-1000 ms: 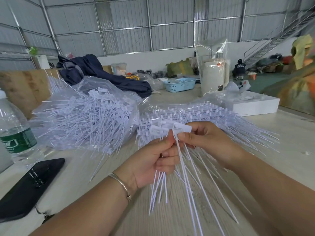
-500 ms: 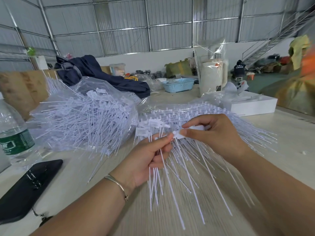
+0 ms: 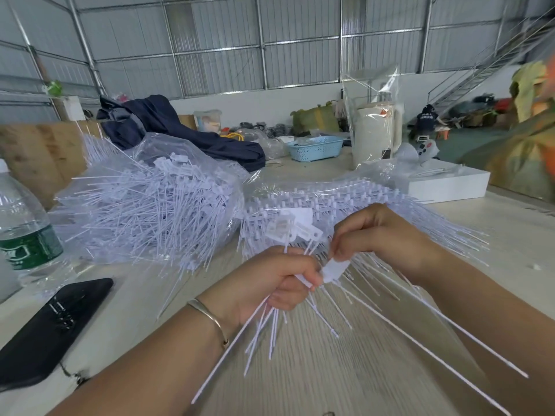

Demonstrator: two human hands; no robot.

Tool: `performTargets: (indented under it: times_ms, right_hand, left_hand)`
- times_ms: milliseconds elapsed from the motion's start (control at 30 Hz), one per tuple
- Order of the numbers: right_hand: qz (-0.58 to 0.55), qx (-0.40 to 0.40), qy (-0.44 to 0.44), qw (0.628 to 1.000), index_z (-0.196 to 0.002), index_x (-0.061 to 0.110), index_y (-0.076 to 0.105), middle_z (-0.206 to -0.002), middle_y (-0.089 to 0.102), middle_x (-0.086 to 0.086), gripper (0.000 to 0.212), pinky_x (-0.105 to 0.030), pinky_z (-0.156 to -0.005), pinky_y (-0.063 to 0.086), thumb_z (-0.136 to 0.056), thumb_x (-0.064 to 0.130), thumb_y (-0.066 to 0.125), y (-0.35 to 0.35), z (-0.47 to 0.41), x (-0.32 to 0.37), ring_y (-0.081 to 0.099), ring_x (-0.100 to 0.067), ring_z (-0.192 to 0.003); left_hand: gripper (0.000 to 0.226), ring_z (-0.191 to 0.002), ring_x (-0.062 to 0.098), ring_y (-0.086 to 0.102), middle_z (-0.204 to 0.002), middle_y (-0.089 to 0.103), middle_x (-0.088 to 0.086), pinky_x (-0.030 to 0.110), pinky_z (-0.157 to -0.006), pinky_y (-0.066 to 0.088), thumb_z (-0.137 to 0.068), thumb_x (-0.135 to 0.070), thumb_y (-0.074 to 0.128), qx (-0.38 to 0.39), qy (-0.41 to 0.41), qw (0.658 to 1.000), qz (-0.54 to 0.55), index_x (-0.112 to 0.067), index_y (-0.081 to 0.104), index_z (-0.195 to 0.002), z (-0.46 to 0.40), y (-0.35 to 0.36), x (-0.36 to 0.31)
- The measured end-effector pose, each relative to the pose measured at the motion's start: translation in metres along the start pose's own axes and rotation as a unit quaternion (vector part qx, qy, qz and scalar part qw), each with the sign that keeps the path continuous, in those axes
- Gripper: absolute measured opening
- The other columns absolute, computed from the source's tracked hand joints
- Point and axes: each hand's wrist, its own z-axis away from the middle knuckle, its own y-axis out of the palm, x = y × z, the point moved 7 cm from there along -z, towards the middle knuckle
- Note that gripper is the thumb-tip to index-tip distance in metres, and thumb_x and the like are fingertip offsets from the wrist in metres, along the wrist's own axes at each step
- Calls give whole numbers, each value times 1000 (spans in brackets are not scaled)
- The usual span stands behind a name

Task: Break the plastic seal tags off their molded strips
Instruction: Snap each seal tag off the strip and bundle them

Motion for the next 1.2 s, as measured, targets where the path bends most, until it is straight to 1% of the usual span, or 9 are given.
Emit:
performTargets:
  times_ms: [200,400,500,600,667,767,867,1000,1200]
  right_hand:
    - [-16,34,6,999,-46,5,65,-44,43,-3,7,-18,-48,30,-42,9,63,2,2,0,33,-11,-48]
    - [-27,-63,9,998,-77,10,74,-66,58,0,9,-14,-55,35,-73,16,77,-28,-1,-14,44,-5,-56]
    - [-35,-46,13,998,-91,12,66,-70,51,2,21,-14,-58,35,-77,28,71,-18,-5,-21,44,-5,-59]
    - [-39,-37,12,998,-95,12,63,-70,53,5,6,-16,-59,36,-89,10,64,-14,-8,-23,45,-7,-62]
    - [-48,-27,14,998,-93,12,63,-68,55,6,15,-14,-55,35,-92,-1,56,-12,-8,-24,45,-8,-61]
    - [-52,-31,3,998,-92,12,64,-69,58,5,20,-11,-57,38,-91,-6,56,-11,-7,-20,50,-6,-60]
    - [-40,-37,-14,998,-92,10,65,-74,61,1,15,-14,-65,43,-88,-4,62,-7,-6,-18,55,-8,-68]
    - [-38,-50,-20,998,-94,3,65,-80,62,-8,11,-23,-73,47,-85,-4,66,-6,-5,-17,57,-15,-75]
    - [-24,-37,4,999,-89,5,68,-75,62,-3,13,-14,-65,41,-81,14,74,-1,-6,-19,55,-10,-68]
  left_hand:
    - [23,-31,3,26,-37,27,-9,10,-36,17,-63,-11,57,153,-16,987,38,-14,38,-49,10,15,1]
    - [48,-36,3,25,-46,26,-9,17,-39,13,-67,-3,75,-19,44,991,127,-20,31,-56,2,-21,-4]
    - [32,-39,2,26,-50,32,-9,14,-38,16,-66,0,77,-73,56,990,109,-20,57,-51,-1,-23,-2]
    - [12,-39,2,26,-49,36,-9,13,-36,18,-66,-5,73,-100,63,987,111,-15,68,-67,-1,-24,-3]
    - [13,-40,2,24,-51,32,-8,13,-35,17,-72,-17,72,-124,62,979,151,-13,61,-79,-2,-27,-1]
    - [36,-43,4,19,-56,24,-6,14,-34,14,-81,-47,63,-171,51,964,199,-20,44,-67,-3,-33,5]
    - [41,-42,5,20,-56,28,-5,15,-33,16,-76,-53,66,-166,38,970,173,-16,49,-74,-2,-30,7]
    - [23,-43,6,16,-58,21,-5,16,-34,15,-65,-31,79,-169,61,977,114,-12,72,-76,-2,-28,1]
    - [22,-36,1,22,-52,30,-9,14,-34,14,-84,-31,61,-89,70,973,199,-15,56,-70,-3,-20,-3]
